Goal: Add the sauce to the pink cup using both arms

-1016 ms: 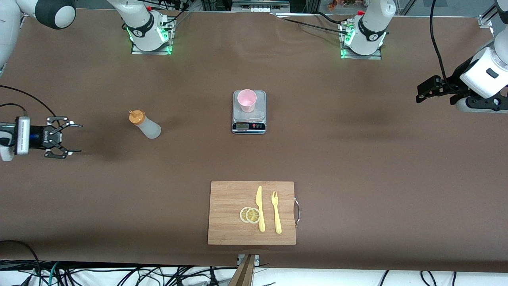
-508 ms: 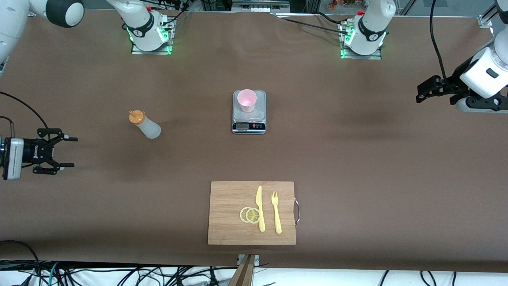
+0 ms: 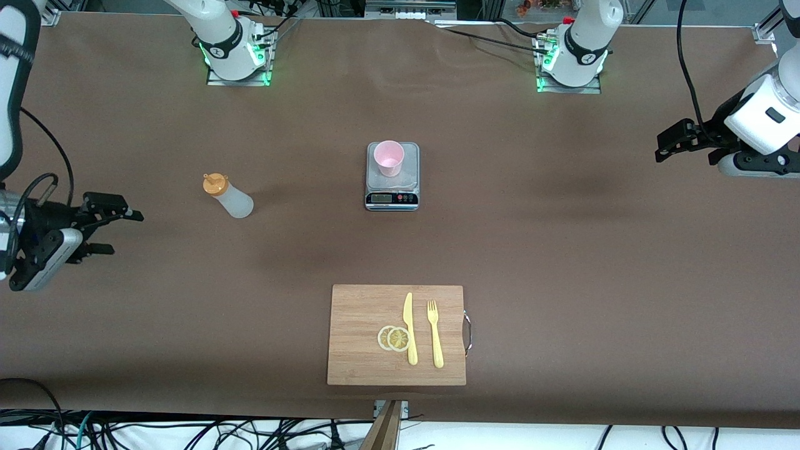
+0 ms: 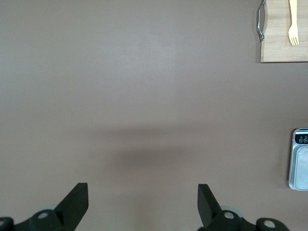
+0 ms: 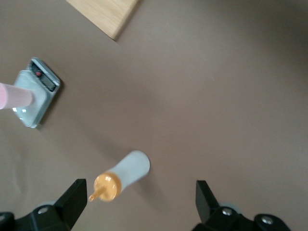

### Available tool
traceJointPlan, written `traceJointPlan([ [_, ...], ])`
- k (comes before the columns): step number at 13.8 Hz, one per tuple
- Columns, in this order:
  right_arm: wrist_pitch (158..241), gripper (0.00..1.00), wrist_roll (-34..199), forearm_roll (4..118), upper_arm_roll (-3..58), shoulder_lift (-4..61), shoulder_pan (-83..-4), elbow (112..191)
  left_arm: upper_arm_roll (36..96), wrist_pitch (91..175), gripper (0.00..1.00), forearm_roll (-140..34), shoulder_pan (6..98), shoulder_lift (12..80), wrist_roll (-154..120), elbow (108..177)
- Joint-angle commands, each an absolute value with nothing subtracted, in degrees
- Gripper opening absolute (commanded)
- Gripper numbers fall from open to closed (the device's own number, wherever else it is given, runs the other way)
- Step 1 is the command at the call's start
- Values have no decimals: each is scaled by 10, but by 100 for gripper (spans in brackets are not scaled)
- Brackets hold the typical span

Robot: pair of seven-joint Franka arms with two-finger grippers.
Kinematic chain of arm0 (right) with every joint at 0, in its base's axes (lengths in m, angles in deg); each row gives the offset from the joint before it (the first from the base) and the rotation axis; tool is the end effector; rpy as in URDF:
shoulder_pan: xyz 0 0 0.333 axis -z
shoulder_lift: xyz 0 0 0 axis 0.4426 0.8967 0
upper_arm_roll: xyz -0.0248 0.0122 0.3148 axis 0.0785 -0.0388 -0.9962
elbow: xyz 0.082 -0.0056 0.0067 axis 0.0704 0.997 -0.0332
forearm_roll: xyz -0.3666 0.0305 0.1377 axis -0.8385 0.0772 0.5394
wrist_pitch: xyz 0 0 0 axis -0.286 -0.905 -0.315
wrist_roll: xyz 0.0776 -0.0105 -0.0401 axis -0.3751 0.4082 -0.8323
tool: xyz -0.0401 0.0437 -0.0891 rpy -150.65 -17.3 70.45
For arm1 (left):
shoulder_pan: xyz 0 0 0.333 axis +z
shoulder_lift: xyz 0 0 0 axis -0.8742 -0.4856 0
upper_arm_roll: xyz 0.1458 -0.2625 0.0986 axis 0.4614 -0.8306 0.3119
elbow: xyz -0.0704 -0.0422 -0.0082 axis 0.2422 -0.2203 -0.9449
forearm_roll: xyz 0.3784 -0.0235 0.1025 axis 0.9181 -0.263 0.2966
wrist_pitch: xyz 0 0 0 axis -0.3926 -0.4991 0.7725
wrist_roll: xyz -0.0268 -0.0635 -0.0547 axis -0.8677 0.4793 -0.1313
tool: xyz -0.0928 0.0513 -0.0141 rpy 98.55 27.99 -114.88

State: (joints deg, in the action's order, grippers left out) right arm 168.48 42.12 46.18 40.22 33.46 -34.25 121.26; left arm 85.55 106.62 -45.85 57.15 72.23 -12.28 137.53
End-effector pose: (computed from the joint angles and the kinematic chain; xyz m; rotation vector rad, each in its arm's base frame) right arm 0.6773 -0.0254 0.4970 -2.6936 -0.8995 0.0973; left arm 0.5498 -0.0241 0.5901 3.1158 -0.0120 -0.1017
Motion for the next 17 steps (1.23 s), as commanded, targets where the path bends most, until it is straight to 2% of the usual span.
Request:
traceJointPlan([
  [1,1692,100,488,366,348,264,-329,1266,856,1053,100,-442,569,718,-117,1361],
  [5,1703,100,485,304,346,213,-328,1312,856,1053,100,-441,569,718,-117,1361],
  [11,1797,100,488,257,345,129,-298,1384,858,1052,100,-441,574,718,-114,1362],
  [17,1771,100,600,258,337,107,-262,1413,857,1052,100,-441,575,717,-113,1362],
])
